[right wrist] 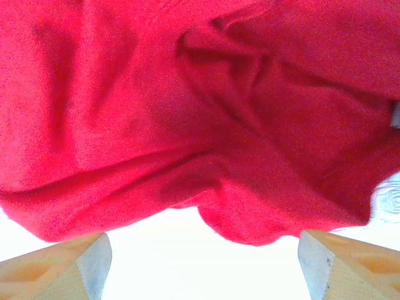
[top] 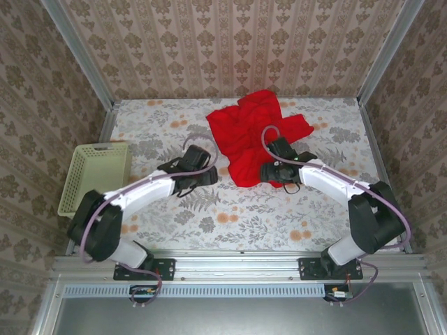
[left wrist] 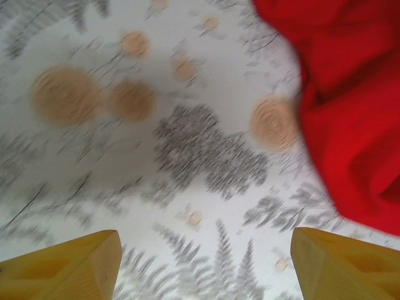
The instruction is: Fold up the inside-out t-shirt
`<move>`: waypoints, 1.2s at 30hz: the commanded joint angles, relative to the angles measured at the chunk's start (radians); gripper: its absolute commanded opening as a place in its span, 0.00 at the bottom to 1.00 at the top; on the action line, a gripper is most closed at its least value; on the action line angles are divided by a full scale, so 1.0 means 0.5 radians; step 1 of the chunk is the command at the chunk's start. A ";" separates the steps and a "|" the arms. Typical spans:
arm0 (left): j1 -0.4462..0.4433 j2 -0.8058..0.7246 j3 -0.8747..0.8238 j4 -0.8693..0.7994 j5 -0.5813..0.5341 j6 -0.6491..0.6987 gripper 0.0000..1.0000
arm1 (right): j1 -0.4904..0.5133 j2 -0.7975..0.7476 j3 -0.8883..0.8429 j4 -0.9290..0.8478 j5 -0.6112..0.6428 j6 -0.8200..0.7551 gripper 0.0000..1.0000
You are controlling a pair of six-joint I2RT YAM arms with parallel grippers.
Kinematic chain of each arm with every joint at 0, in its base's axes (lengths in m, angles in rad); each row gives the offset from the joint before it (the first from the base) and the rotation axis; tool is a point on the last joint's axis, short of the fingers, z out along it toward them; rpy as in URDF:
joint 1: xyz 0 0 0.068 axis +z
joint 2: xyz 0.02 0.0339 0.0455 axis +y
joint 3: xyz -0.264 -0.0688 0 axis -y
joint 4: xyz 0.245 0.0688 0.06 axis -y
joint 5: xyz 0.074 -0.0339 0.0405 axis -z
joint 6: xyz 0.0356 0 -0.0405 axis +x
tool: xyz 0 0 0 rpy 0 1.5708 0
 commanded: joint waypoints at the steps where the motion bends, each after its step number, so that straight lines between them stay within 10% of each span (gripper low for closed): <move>1: 0.067 0.192 0.189 0.122 0.152 0.190 0.74 | 0.210 0.153 0.098 0.116 -0.051 0.053 0.82; 11: 0.195 1.009 1.014 0.243 0.308 0.407 0.75 | 0.216 0.560 0.192 0.117 0.147 0.176 0.71; 21: 0.199 1.711 1.843 -0.243 0.152 0.474 0.70 | 0.013 0.196 -0.124 0.229 0.094 0.102 0.05; 36: 0.254 1.252 1.291 -0.262 0.008 0.340 0.00 | 0.013 -0.888 -0.003 -0.314 -0.143 -0.069 0.00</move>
